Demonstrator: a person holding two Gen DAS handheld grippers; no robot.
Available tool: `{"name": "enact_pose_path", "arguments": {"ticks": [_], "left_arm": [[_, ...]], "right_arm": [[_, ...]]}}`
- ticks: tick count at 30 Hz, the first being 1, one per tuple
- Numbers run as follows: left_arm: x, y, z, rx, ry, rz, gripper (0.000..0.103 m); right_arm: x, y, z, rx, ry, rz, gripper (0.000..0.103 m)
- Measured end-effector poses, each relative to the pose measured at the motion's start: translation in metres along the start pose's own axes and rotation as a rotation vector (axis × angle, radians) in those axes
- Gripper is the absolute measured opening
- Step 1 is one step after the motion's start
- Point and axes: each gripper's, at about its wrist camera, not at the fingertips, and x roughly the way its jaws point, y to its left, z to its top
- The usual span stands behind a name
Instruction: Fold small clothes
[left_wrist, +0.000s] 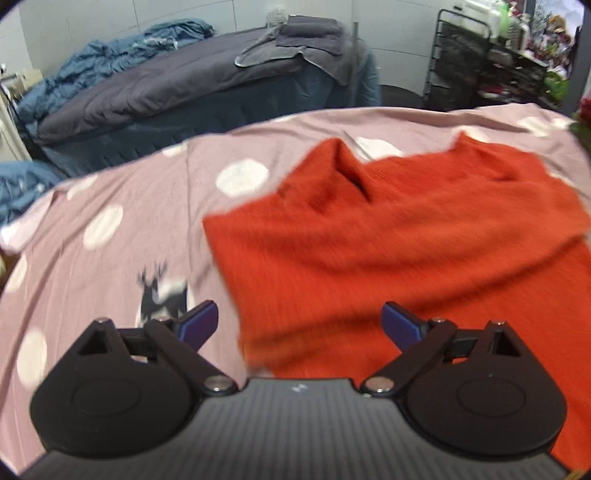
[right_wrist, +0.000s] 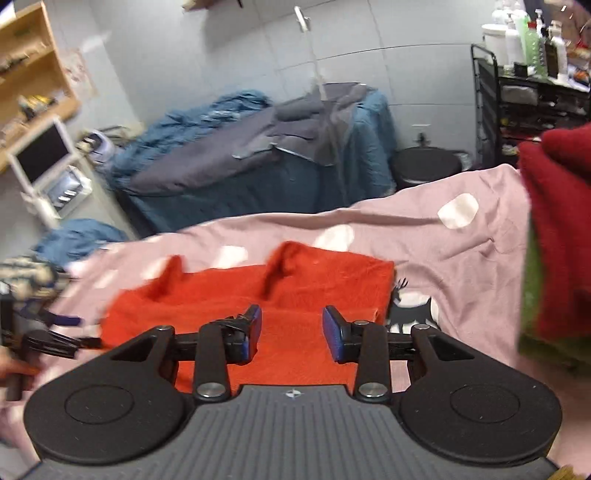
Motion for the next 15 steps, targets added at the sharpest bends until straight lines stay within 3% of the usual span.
{"name": "enact_pose_path", "arguments": {"ticks": [4,9,11,15], "left_arm": [[-0.043,-0.001,-0.046,-0.046,0.076,-0.066,0.097],[-0.088,-0.020,-0.111,-0.028,0.167,-0.107,0.095],[-0.095,-0.032,-0.133,0.007,0.231,-0.129,0.089],[-0.095,-0.043,-0.165,-0.015,0.290,-0.133,0.088]], "right_arm": [[-0.063,0.011,-0.011,-0.037,0.085,0.042,0.064],[-0.130,0.041,-0.060,-0.146,0.278,-0.025,0.064],[-0.134,0.053,-0.089,-0.185,0.371,-0.070,0.064],[-0.108,0.065,-0.143,-0.178,0.437,-0.116,0.064]]}}
